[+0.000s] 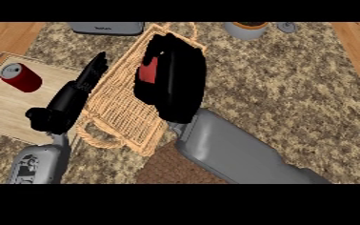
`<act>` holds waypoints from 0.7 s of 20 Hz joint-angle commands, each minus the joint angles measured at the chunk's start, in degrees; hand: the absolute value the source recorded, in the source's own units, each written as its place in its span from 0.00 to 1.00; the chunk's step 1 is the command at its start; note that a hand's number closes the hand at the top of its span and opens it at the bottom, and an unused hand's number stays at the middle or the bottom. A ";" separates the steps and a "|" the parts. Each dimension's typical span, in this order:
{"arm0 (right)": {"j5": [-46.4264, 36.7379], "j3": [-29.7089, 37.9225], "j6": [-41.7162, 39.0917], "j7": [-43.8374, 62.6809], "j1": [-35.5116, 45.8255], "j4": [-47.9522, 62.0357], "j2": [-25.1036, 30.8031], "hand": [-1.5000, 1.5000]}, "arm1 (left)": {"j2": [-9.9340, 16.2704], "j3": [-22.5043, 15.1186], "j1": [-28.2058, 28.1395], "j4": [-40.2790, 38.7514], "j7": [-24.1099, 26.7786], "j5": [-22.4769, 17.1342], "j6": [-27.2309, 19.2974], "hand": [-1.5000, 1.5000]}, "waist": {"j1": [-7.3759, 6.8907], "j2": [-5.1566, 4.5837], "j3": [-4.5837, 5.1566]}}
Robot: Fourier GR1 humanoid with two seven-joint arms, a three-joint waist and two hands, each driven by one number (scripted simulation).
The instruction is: Pick the bell pepper from the placemat and place it in the basket
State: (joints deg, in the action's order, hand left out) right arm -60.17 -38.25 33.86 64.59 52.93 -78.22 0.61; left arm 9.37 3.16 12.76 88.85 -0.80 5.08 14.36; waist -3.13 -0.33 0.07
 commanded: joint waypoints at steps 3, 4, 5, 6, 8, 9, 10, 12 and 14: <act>1.10 0.38 10.38 4.36 3.38 11.24 -0.58 1.00 | 0.40 0.63 -1.53 2.47 -2.45 -1.47 0.90 0.50 | 0.93 0.17 -0.04; 3.14 -0.75 10.29 4.27 5.57 13.47 -0.58 1.00 | -0.31 0.37 0.53 -2.41 1.79 0.70 -0.60 0.50 | 1.18 -0.03 0.00; 2.01 -0.89 10.55 6.41 8.54 13.67 -0.58 1.00 | -2.61 -1.84 -0.61 -1.37 1.33 2.43 -2.45 0.50 | 0.92 0.06 0.00; -1.94 0.34 13.36 6.97 5.07 12.58 -0.58 1.00 | -0.47 1.14 -0.56 -2.87 3.20 0.34 -0.92 0.50 | 1.46 0.11 0.01; -0.09 5.28 19.67 1.42 1.70 12.32 -0.58 1.00 | -0.86 0.65 1.06 -1.51 -0.08 0.43 -1.31 0.50 | 1.82 -0.14 -0.09; 1.04 6.12 19.44 0.92 2.65 14.45 -0.58 0.00 | -1.07 0.33 0.27 -1.90 1.27 1.04 -1.51 0.50 | 1.56 -0.14 -0.06; 1.46 5.50 20.46 -0.33 1.96 13.87 -0.58 0.00 | 0.27 1.61 0.67 -0.92 0.14 -0.28 -0.39 0.50 | 1.67 0.05 -0.06; 3.99 5.50 20.26 -0.42 7.91 20.64 -0.58 0.00 | -0.98 -0.44 -0.86 1.23 -0.49 0.77 -0.76 0.50 | 0.70 -0.04 -0.04; 5.62 6.18 19.70 -3.74 8.67 22.78 -0.59 0.00 | -0.97 -0.17 -0.83 1.44 -0.24 1.12 -1.28 0.50 | 1.46 0.06 -0.05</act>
State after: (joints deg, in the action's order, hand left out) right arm -57.24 -33.59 48.44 59.79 58.82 -60.58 0.34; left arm 8.85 3.46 12.41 89.38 -0.84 5.64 13.61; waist -1.96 -0.27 -0.02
